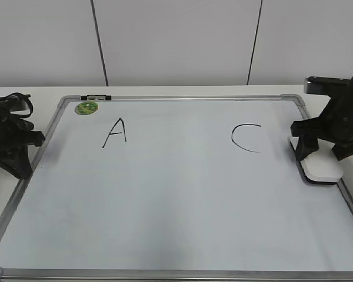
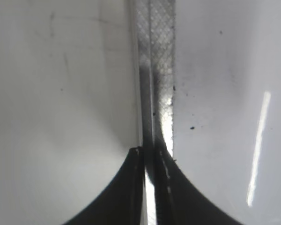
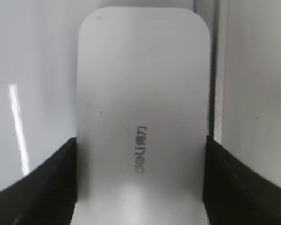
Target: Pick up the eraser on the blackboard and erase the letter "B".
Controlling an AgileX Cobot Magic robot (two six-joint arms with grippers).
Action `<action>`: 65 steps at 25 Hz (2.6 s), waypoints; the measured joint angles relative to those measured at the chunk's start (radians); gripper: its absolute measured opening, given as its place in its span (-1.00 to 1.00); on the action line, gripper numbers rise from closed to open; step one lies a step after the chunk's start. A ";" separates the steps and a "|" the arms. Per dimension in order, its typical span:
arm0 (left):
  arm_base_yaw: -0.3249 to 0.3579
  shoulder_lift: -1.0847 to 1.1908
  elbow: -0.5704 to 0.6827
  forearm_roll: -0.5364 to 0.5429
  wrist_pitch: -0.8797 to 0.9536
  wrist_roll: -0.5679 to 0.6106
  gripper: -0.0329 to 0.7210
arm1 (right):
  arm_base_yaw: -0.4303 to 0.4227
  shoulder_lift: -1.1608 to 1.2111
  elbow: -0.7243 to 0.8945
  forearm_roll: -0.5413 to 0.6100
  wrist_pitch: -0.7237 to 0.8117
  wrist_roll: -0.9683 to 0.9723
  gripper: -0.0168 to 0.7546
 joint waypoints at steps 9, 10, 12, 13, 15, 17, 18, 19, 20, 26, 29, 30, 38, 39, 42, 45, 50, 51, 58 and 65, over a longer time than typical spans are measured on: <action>0.000 0.000 0.000 -0.002 0.000 0.000 -0.88 | 0.000 0.000 0.001 0.012 -0.029 -0.024 0.45; 0.000 0.000 0.000 -0.002 0.000 0.000 -0.88 | 0.000 0.000 0.001 0.012 -0.030 -0.035 0.45; 0.000 0.000 0.000 -0.002 0.000 0.000 -0.88 | 0.000 0.000 0.001 0.012 -0.030 -0.055 0.45; 0.000 0.000 0.000 -0.002 0.000 0.000 -0.88 | 0.000 0.000 0.001 0.012 -0.030 -0.064 0.46; 0.000 0.000 0.000 -0.002 0.000 0.000 -0.88 | 0.000 0.004 0.001 0.012 -0.032 -0.073 0.46; 0.000 0.000 0.000 -0.002 0.000 0.000 -0.88 | 0.000 0.006 0.001 0.012 -0.032 -0.077 0.49; 0.000 0.000 0.000 -0.002 0.000 0.000 -0.88 | 0.000 0.006 0.001 0.012 -0.032 -0.077 0.50; 0.000 0.000 0.000 -0.002 0.000 0.000 -0.88 | 0.000 0.006 0.001 0.012 -0.032 -0.077 0.52; 0.000 0.000 0.000 -0.002 0.000 0.000 -0.88 | 0.000 0.006 0.001 0.012 -0.032 -0.077 0.53; 0.000 0.000 0.000 -0.002 0.000 0.000 -0.88 | 0.000 0.006 0.001 0.012 -0.030 -0.078 0.60; 0.000 0.000 0.000 -0.002 0.000 0.000 -0.88 | 0.000 0.006 0.001 0.012 -0.026 -0.078 0.60; 0.000 0.000 0.000 -0.002 0.000 0.000 -0.88 | 0.000 0.003 0.001 0.012 -0.023 -0.079 0.60; 0.000 0.000 0.000 0.007 0.002 0.010 -0.44 | 0.000 -0.031 0.001 0.012 -0.009 -0.081 0.61; 0.000 0.000 0.000 0.008 0.002 0.012 -0.36 | 0.000 -0.037 0.001 0.012 -0.005 -0.081 0.61; 0.000 -0.004 0.000 0.008 0.000 0.012 -0.13 | 0.000 -0.068 0.001 0.012 0.005 -0.081 0.61; 0.000 -0.041 0.002 0.009 -0.002 0.012 -0.05 | 0.000 -0.116 0.001 0.012 0.022 -0.081 0.60; 0.000 -0.155 0.002 0.011 0.017 0.014 0.00 | 0.000 -0.216 -0.030 0.012 0.094 -0.081 0.59; 0.000 -0.175 0.002 0.011 0.029 0.014 0.03 | 0.000 -0.238 -0.039 0.012 0.115 -0.081 0.59; 0.000 -0.372 0.002 0.011 0.127 0.014 0.19 | 0.000 -0.410 -0.071 0.012 0.246 -0.083 0.58; 0.000 -0.588 0.006 0.074 0.244 -0.047 0.19 | 0.000 -0.555 -0.071 0.010 0.352 -0.089 0.58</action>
